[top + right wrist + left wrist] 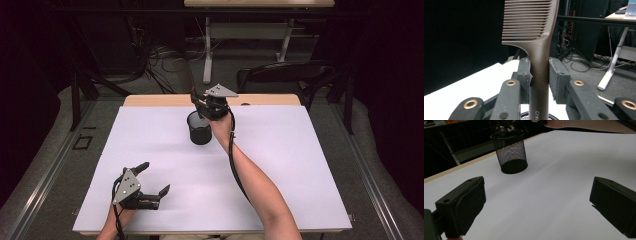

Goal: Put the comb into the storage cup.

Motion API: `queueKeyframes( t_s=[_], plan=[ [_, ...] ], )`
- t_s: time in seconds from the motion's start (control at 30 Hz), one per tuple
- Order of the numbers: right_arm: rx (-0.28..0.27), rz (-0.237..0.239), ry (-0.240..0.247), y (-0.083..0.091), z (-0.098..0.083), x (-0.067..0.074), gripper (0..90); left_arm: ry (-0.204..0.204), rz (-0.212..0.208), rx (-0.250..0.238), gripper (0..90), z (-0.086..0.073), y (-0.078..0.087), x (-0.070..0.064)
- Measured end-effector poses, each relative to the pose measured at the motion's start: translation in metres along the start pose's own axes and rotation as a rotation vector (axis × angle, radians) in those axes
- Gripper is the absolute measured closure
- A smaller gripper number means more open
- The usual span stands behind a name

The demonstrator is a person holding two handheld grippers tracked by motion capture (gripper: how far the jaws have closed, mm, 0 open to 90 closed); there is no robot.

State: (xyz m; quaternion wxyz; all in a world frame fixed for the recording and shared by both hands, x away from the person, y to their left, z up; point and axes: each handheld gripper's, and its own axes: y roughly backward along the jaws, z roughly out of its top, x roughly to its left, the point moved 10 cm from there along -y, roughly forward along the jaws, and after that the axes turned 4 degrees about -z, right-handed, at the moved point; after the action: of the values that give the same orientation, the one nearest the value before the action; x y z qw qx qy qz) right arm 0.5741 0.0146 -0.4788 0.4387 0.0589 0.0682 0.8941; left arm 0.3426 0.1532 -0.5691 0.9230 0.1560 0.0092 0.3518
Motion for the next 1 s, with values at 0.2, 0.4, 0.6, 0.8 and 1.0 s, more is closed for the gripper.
queueKeyframes(
  t_s=[0.2, 0.4, 0.6, 0.8, 1.0],
  plan=[
    [0.004, 0.003, -0.002, -0.002, -0.004, 0.0, 72.7, -0.001, -0.001, 0.0, 0.4, 0.0, 0.0, 0.0],
    [0.012, 0.008, -0.001, -0.003, -0.007, 0.001, 72.7, -0.001, -0.001, 0.0, 0.4, 0.0, 0.0, 0.0],
    [0.015, 0.012, 0.001, -0.004, -0.011, 0.001, 72.6, 0.001, 0.0, -0.002, 0.4, 0.0, 0.0, 0.0],
    [0.024, 0.01, -0.004, -0.005, -0.017, 0.0, 72.6, 0.0, 0.0, -0.001, 0.4, 0.0, 0.0, 0.0],
    [0.033, 0.01, 0.0, -0.005, -0.021, 0.001, 72.6, -0.002, -0.001, 0.0, 0.4, 0.0, 0.0, 0.0]
  ],
)
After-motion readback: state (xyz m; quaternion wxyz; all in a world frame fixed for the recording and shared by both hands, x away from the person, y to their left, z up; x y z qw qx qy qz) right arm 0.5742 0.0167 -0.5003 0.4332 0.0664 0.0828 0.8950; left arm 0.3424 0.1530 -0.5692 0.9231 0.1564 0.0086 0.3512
